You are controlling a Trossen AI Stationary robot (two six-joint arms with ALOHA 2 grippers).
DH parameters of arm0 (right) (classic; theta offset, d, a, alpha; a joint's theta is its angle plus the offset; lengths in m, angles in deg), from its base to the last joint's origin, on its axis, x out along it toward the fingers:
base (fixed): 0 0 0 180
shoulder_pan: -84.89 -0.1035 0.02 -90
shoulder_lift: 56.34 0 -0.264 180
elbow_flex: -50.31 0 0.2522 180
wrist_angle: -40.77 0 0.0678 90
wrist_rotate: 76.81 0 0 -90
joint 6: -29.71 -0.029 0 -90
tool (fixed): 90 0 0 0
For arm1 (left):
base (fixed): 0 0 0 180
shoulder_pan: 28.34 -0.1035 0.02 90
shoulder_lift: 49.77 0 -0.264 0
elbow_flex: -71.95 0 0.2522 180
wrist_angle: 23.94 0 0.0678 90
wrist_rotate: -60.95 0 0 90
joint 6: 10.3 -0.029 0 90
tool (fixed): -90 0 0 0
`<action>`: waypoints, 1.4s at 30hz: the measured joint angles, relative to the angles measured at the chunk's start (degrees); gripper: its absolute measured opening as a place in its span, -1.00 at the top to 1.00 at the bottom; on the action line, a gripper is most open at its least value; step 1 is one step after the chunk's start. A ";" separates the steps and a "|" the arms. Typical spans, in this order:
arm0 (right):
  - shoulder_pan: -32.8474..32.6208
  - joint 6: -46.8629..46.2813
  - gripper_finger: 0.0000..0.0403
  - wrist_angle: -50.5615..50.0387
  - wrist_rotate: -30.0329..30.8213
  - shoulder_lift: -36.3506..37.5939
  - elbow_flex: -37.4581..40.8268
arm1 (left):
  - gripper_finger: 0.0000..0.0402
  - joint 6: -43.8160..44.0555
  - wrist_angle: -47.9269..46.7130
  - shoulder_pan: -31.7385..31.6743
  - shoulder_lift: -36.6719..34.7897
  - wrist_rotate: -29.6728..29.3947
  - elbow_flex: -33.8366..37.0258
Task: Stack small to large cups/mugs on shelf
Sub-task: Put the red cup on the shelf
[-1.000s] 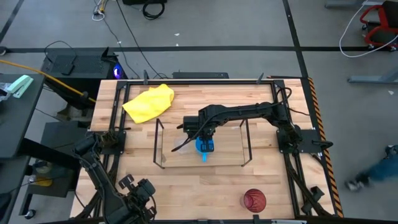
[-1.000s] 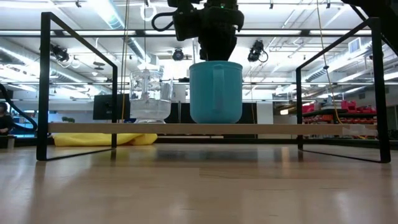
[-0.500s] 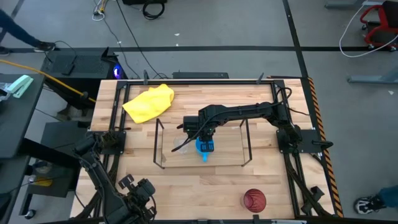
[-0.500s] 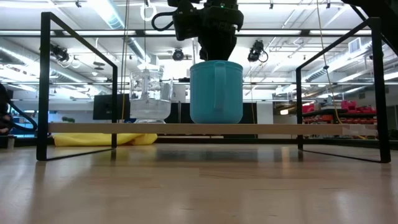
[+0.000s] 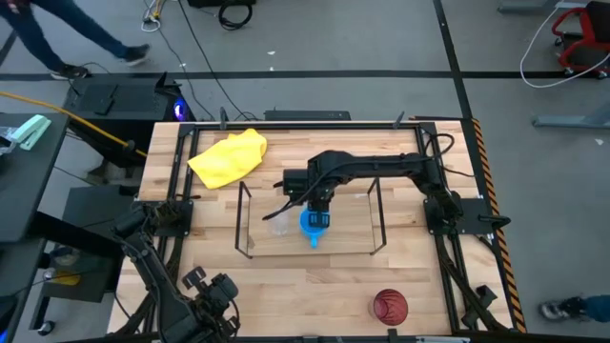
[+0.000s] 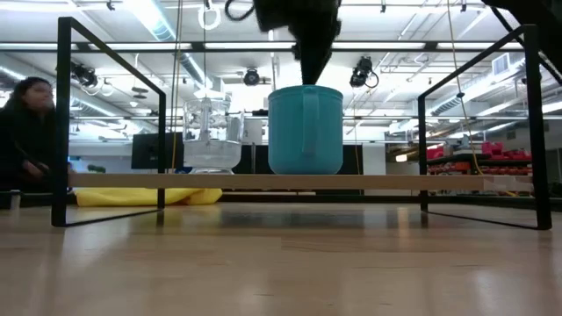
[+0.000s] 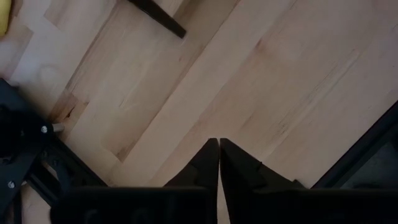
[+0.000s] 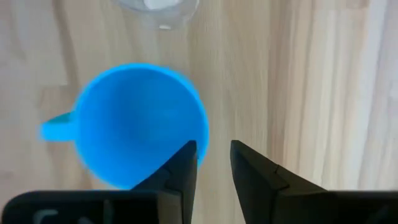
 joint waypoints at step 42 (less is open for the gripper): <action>-53.15 -92.41 0.49 -4.95 1.57 30.72 24.85 | 0.90 -30.72 21.23 -11.35 0.00 -5.50 -0.04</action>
